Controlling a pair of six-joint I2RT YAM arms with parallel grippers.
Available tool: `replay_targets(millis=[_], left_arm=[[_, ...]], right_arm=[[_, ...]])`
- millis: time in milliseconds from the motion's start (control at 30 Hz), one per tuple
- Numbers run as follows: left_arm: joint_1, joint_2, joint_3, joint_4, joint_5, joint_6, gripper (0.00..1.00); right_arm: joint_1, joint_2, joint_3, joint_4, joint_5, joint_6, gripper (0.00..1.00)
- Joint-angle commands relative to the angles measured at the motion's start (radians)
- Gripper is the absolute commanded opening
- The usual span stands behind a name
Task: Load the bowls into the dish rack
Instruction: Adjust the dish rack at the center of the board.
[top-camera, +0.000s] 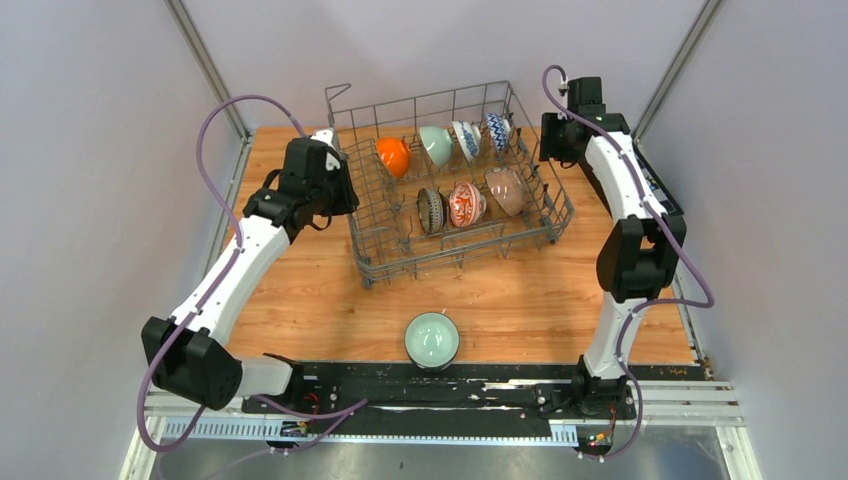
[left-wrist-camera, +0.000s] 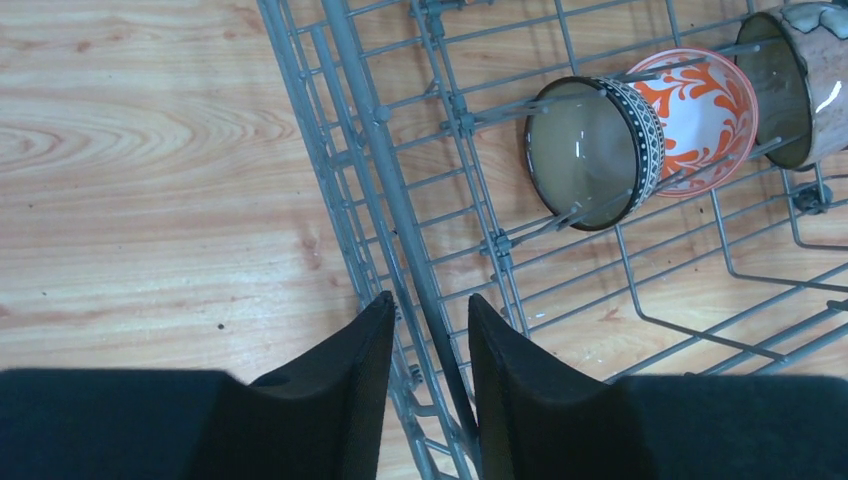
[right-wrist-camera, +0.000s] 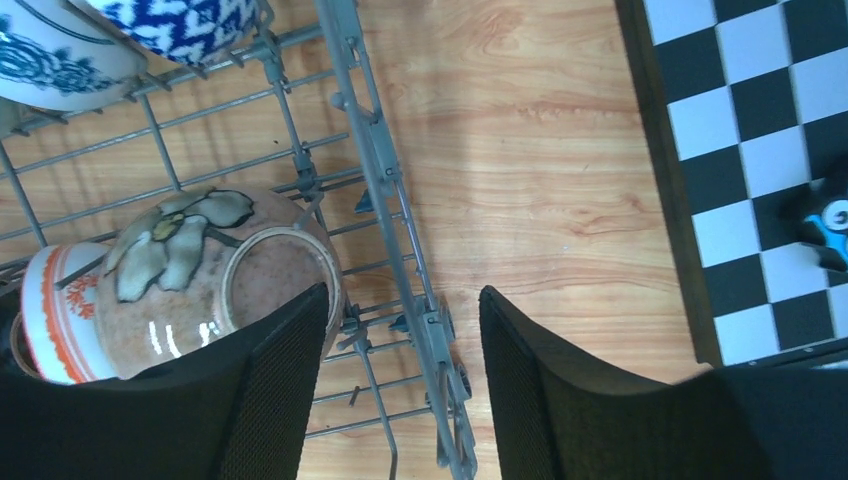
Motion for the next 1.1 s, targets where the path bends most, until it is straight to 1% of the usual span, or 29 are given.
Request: replay_targets(millis=[0, 33, 167, 200, 233, 267, 300, 333, 500, 633, 733, 867, 967, 1067], left_arm=[[0.009, 0.017, 0.02, 0.02, 0.026, 0.01, 0.32], [0.009, 0.018, 0.021, 0.021, 0.026, 0.009, 0.3], [0.009, 0.022, 0.025, 0.014, 0.025, 0.016, 0.19], [0.009, 0.023, 0.03, 0.01, 0.021, 0.018, 0.16], [0.009, 0.024, 0.033, 0.006, 0.019, 0.022, 0.12], [0.009, 0.026, 0.041, 0.0, 0.016, 0.025, 0.07], [0.009, 0.03, 0.049, -0.008, 0.013, 0.029, 0.03], [0.009, 0.032, 0.058, -0.017, 0.007, 0.033, 0.0], [0.008, 0.063, 0.099, -0.024, -0.017, 0.032, 0.0], [0.01, 0.124, 0.183, -0.054, -0.035, 0.054, 0.0], [0.01, 0.172, 0.268, -0.079, -0.019, 0.069, 0.0], [0.009, 0.235, 0.342, -0.094, 0.025, 0.077, 0.0], [0.009, 0.279, 0.391, -0.09, 0.056, 0.088, 0.0], [0.009, 0.338, 0.464, -0.106, 0.075, 0.097, 0.0]], right_arm=[[-0.033, 0.06, 0.031, -0.062, -0.092, 0.008, 0.58], [-0.033, 0.067, 0.028, -0.062, -0.093, 0.009, 0.57], [-0.036, 0.083, 0.009, -0.057, -0.108, 0.015, 0.45], [-0.037, 0.085, 0.002, -0.054, -0.115, 0.018, 0.38], [-0.037, 0.086, -0.002, -0.055, -0.119, 0.024, 0.29], [-0.037, 0.083, -0.007, -0.056, -0.119, 0.032, 0.16], [-0.037, 0.075, -0.017, -0.056, -0.118, 0.038, 0.05], [-0.037, 0.063, -0.032, -0.053, -0.114, 0.048, 0.03], [-0.035, -0.047, -0.182, 0.031, -0.108, 0.108, 0.03], [-0.035, -0.163, -0.344, 0.102, -0.096, 0.153, 0.02], [-0.035, -0.292, -0.481, 0.173, -0.066, 0.174, 0.02], [-0.034, -0.437, -0.647, 0.24, -0.035, 0.194, 0.02], [-0.032, -0.523, -0.767, 0.283, -0.051, 0.225, 0.02], [-0.025, -0.58, -0.837, 0.319, -0.027, 0.236, 0.02]])
